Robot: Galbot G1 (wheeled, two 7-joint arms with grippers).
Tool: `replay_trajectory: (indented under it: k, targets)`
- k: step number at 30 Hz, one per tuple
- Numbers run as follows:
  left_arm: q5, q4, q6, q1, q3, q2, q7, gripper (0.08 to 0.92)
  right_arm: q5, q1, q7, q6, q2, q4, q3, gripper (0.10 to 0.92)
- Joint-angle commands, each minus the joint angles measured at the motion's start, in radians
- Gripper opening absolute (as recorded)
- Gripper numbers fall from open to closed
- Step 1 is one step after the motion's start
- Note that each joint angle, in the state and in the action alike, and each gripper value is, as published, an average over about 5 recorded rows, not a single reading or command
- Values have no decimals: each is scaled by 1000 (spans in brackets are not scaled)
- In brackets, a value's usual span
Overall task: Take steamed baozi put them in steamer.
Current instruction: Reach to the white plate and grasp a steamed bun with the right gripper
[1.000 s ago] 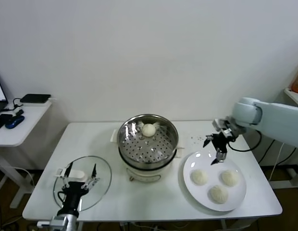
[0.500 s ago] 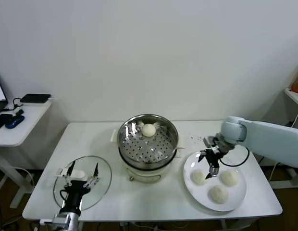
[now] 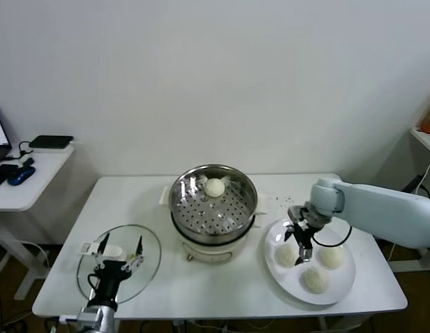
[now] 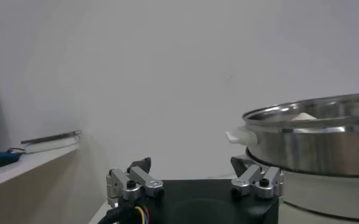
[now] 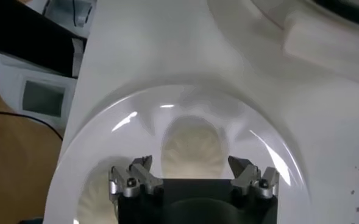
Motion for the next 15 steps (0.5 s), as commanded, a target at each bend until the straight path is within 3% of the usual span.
replay_trajectory:
  k: [1,15]
  targets:
    - [1,2,-1,-1,0,-1,0,823,-30,-32,-2,0,10,-28,18,823]
    - [0,5,0,-2,-2,0,0,823,-50,-60,-5,3,29,-51,39,802]
